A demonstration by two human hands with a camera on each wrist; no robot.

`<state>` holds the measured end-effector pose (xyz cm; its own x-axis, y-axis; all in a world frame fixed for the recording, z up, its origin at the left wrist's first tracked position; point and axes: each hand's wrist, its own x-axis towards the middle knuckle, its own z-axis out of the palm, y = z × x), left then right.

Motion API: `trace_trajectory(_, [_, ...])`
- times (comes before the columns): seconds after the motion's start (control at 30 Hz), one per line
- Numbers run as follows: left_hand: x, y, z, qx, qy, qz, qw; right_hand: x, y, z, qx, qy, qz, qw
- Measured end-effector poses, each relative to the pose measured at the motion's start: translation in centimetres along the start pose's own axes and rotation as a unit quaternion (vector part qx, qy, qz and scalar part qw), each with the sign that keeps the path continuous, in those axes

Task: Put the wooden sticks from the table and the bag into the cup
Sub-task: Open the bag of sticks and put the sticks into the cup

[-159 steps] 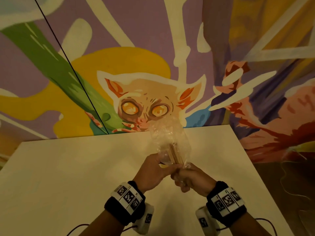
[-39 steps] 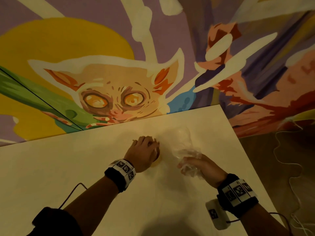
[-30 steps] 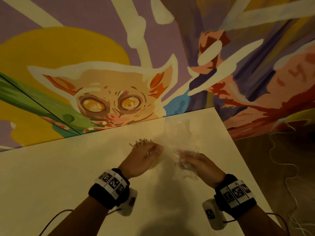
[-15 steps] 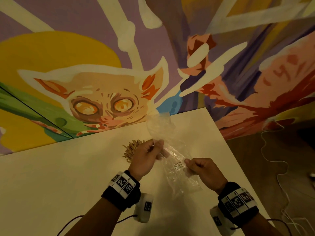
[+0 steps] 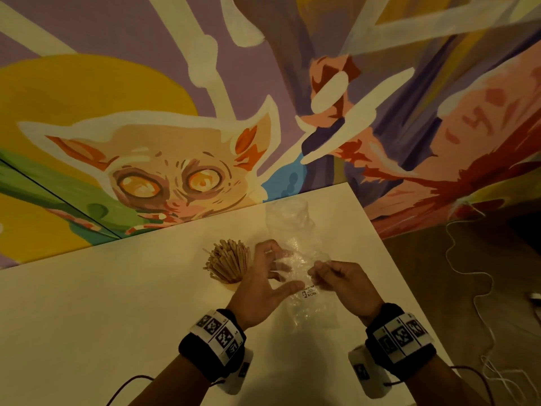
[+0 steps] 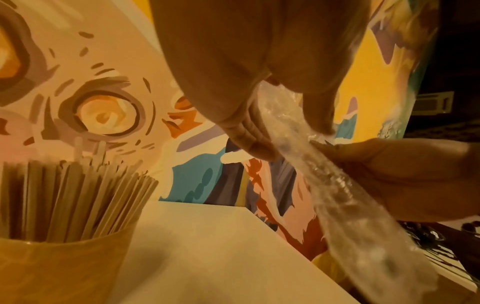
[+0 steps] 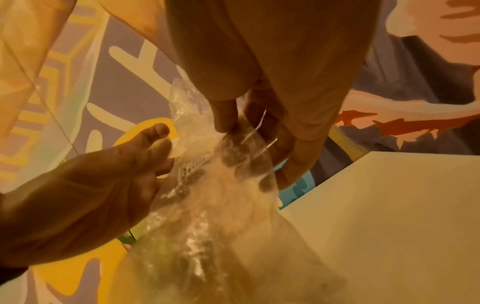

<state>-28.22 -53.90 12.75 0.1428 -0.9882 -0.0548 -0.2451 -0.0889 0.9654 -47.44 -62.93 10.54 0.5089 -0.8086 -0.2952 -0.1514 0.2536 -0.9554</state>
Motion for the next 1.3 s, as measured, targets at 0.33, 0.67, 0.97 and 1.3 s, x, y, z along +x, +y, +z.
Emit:
trace_trajectory(0.33, [0.3,-2.0,1.3,0.122,-0.004,-0.025,0.992,-0.5,0.5,-1.9,-0.061,0.044,-0.042,0.996])
trace_trajectory(0.67, [0.5,-3.4,2.3,0.047,-0.056,-0.038,0.997,0.8,1.3,-4.6,-0.178,-0.077,-0.096,0.976])
trace_trajectory(0.97, [1.9,-6.4,4.0,-0.053,0.046,-0.153,0.986,2.2,3.5,-4.1,-0.086,-0.113,0.034,0.989])
trace_trajectory(1.3, [2.3,-10.0,6.9,0.213,0.011,-0.057,0.975,4.5,8.4,-5.4,-0.106,-0.074,0.145,0.981])
